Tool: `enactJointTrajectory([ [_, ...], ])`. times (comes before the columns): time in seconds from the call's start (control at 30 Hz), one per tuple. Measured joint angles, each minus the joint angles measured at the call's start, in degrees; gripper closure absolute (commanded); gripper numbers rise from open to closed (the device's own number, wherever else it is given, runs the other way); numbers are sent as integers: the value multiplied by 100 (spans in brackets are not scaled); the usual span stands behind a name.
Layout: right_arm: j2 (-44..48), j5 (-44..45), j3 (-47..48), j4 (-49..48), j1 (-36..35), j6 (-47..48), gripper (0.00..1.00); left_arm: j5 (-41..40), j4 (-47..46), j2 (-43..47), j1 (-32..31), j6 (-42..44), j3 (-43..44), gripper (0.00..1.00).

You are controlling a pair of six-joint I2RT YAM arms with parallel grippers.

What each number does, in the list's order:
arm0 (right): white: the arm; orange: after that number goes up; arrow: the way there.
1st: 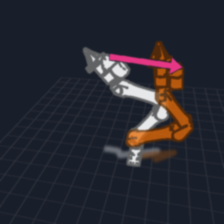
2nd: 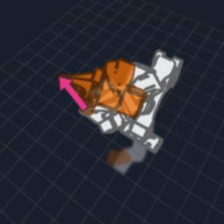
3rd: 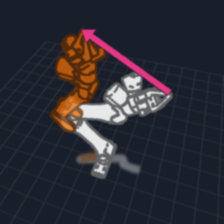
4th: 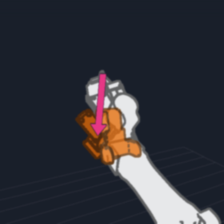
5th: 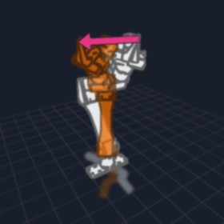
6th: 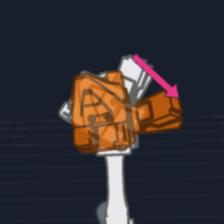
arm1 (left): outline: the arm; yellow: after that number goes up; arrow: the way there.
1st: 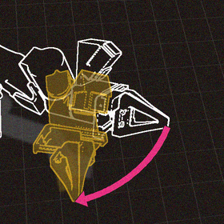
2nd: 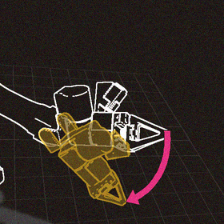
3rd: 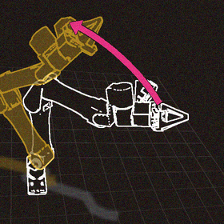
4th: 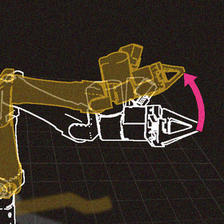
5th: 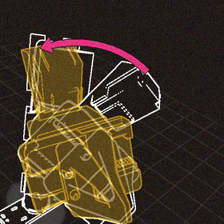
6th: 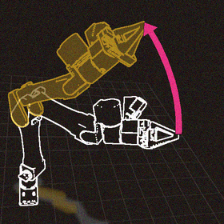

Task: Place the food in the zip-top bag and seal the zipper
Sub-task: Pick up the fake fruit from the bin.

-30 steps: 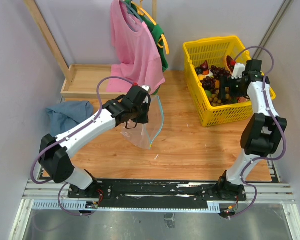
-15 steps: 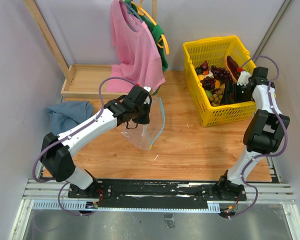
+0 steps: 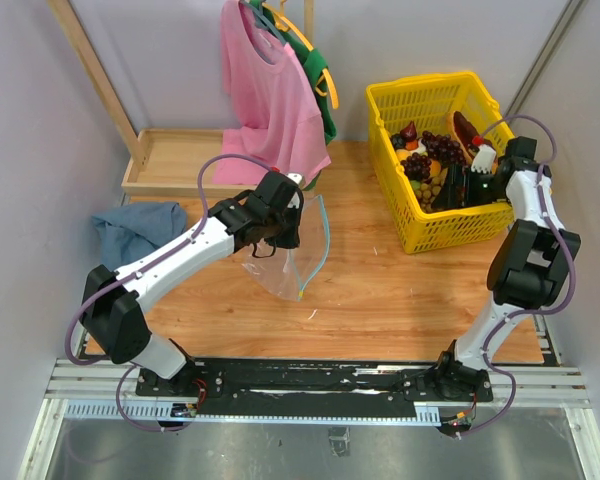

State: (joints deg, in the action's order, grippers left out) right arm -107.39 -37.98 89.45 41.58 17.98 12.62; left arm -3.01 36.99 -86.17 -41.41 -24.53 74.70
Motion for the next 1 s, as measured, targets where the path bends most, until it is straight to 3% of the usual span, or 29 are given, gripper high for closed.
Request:
enactJointTrajectory([
  [0.53,431,-417,-2,470,0,-109,12,13,9,0,0,-17,31,100],
  [1.0,643,-332,-20,498,28,-876,33,7,22,0,0,-20,33,100],
])
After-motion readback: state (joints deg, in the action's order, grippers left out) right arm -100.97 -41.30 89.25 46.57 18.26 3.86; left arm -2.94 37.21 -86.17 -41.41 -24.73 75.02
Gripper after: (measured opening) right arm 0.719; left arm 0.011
